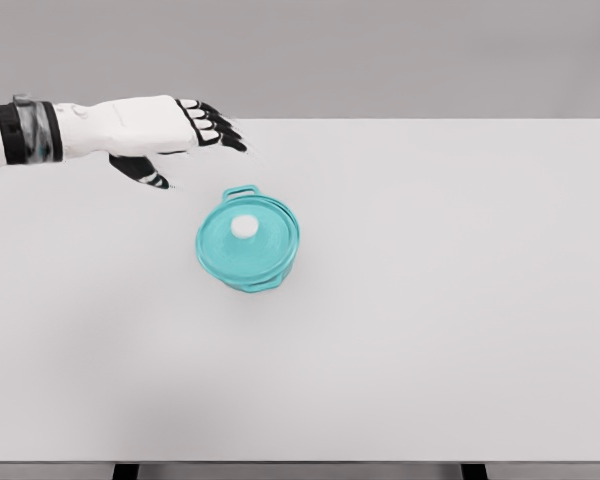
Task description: Cover the pot with left arm
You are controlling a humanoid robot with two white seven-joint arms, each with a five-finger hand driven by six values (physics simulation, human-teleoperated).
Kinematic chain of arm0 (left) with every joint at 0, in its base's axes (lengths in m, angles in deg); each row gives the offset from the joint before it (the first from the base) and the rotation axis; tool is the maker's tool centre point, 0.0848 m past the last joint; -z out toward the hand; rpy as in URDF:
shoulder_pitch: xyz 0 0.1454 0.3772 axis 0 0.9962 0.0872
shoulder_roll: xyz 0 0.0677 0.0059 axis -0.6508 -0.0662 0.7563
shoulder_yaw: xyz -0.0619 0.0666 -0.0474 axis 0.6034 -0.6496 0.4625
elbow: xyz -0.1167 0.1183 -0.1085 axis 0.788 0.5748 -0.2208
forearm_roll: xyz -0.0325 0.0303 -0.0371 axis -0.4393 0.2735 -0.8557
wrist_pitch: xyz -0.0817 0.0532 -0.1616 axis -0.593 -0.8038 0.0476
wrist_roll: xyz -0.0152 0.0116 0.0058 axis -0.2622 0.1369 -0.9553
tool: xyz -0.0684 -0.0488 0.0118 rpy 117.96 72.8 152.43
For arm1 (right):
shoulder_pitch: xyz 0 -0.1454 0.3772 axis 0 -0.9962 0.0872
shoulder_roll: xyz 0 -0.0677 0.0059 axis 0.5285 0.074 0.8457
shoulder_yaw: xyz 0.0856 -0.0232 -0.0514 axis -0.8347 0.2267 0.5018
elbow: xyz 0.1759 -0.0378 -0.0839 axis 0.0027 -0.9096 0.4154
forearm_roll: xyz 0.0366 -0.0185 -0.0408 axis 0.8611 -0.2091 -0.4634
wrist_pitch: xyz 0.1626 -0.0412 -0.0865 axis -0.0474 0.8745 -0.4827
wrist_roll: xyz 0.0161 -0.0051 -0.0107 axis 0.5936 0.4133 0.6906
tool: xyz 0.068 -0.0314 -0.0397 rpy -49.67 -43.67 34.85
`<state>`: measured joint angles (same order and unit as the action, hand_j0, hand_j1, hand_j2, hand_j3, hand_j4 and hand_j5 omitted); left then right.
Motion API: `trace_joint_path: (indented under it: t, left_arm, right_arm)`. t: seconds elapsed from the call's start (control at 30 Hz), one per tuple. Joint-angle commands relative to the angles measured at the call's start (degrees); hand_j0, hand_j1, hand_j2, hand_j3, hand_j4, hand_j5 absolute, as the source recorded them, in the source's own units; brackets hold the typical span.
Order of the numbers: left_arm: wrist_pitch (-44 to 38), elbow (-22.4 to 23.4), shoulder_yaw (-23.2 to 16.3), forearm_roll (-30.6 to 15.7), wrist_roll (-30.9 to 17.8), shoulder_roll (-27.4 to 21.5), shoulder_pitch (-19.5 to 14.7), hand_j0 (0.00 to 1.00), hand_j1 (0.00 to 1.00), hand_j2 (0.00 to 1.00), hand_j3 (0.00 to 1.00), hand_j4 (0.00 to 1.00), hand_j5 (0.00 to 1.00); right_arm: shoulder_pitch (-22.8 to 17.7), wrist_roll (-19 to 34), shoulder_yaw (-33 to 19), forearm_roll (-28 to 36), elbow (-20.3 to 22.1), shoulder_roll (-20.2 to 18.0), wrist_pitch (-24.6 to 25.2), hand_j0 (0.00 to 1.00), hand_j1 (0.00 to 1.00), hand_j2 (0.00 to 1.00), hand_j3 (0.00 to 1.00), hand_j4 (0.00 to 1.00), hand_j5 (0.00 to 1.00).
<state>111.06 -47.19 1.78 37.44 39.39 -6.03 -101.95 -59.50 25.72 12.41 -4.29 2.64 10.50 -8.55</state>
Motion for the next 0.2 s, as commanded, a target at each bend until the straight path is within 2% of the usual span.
trace_joint_path:
  t: [0.0, 0.03, 0.07, 0.17]
  left_arm:
    - [-0.12, 8.31, 1.03, -5.67, 0.00, -1.26, 0.00, 1.00, 1.00, 1.00, 1.00, 1.00, 1.00]
    - [-0.12, 11.39, 1.03, -5.76, 0.00, -0.99, 0.09, 1.00, 1.00, 1.00, 1.00, 1.00, 1.00]
    - [-0.12, 12.45, 1.03, -5.76, 0.09, -0.91, 0.18, 1.00, 1.00, 1.00, 1.00, 1.00, 1.00]
    - [-0.12, 12.63, 0.94, -5.67, 0.09, -0.82, 0.62, 1.00, 1.00, 1.00, 1.00, 1.00, 1.00]
  right_arm:
    - [0.00, 0.02, 0.01, 0.02, 0.04, -0.01, -0.01, 1.00, 1.00, 1.00, 1.00, 1.00, 1.00]
    - [0.00, 0.02, 0.01, 0.02, -0.04, -0.01, -0.01, 1.00, 1.00, 1.00, 1.00, 1.00, 1.00]
    - [0.00, 0.02, 0.01, 0.02, 0.04, -0.01, -0.01, 1.00, 1.00, 1.00, 1.00, 1.00, 1.00]
    - [0.00, 0.02, 0.01, 0.02, -0.04, -0.01, -0.01, 1.00, 1.00, 1.00, 1.00, 1.00, 1.00]
